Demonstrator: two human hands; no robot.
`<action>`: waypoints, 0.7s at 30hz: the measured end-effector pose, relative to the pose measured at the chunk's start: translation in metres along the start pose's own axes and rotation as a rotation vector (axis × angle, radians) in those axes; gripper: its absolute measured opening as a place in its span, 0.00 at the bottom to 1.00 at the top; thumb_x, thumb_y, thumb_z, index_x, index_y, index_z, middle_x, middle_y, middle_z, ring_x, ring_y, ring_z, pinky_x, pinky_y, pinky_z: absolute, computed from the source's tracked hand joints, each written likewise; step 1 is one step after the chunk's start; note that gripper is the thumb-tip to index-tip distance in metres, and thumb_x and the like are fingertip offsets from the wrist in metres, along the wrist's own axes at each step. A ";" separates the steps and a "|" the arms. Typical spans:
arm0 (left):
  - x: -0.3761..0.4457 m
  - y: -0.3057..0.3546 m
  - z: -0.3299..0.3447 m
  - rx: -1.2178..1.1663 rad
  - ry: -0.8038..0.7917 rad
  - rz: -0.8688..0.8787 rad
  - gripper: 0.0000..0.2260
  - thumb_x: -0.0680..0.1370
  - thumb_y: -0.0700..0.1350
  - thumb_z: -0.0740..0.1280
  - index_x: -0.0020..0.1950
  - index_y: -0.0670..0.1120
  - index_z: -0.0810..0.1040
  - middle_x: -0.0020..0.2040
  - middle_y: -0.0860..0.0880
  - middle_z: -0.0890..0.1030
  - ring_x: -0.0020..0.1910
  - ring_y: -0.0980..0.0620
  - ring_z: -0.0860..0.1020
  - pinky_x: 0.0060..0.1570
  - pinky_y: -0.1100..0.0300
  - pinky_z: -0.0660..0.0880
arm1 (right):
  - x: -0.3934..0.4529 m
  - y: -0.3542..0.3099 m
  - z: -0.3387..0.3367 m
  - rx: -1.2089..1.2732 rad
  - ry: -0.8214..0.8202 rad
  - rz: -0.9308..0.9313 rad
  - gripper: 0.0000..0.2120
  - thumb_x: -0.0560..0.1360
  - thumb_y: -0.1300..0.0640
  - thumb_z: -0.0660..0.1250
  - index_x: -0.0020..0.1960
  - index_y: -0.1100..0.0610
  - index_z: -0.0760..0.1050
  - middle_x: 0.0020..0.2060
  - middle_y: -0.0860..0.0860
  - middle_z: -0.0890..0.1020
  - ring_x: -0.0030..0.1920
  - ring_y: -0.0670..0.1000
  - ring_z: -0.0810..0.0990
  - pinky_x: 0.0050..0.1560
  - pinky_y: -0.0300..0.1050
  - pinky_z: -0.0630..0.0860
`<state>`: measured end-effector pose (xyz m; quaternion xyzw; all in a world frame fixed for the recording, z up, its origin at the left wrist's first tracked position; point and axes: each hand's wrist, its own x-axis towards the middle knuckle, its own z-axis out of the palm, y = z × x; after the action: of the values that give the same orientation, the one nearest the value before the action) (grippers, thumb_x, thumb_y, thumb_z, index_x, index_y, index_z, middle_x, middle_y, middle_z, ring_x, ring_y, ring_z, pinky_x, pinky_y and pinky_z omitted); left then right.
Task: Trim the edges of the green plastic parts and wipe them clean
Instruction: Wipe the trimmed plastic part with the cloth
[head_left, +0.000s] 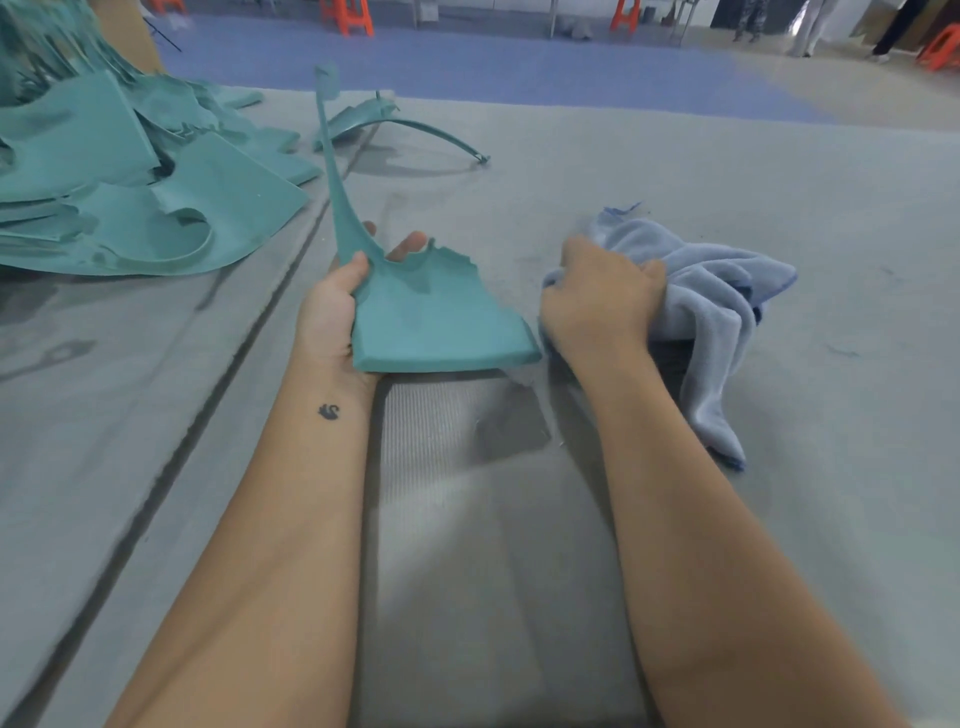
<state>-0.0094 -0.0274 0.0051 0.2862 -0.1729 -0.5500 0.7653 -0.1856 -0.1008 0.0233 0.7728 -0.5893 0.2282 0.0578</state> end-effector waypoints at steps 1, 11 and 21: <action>0.000 0.001 -0.001 -0.004 0.002 0.010 0.09 0.84 0.43 0.52 0.55 0.50 0.72 0.46 0.43 0.85 0.45 0.43 0.84 0.38 0.51 0.81 | 0.001 0.004 -0.002 0.070 0.042 0.027 0.03 0.75 0.56 0.59 0.44 0.52 0.64 0.38 0.53 0.78 0.46 0.59 0.77 0.50 0.51 0.61; 0.002 -0.010 0.009 0.155 -0.218 0.061 0.16 0.80 0.34 0.56 0.62 0.52 0.69 0.48 0.49 0.85 0.48 0.47 0.83 0.48 0.49 0.81 | -0.010 -0.015 -0.003 0.517 0.093 -0.249 0.03 0.70 0.59 0.67 0.37 0.55 0.75 0.36 0.48 0.76 0.36 0.54 0.74 0.40 0.52 0.69; -0.001 -0.013 0.009 0.158 -0.043 0.130 0.13 0.82 0.35 0.55 0.62 0.49 0.70 0.45 0.49 0.83 0.45 0.47 0.82 0.46 0.49 0.80 | -0.008 -0.010 -0.026 0.427 -0.374 -0.272 0.05 0.69 0.61 0.65 0.38 0.53 0.78 0.34 0.47 0.79 0.39 0.52 0.77 0.43 0.49 0.75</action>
<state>-0.0247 -0.0322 0.0038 0.3218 -0.2502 -0.4899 0.7706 -0.1848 -0.0811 0.0444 0.8679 -0.4197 0.1907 -0.1851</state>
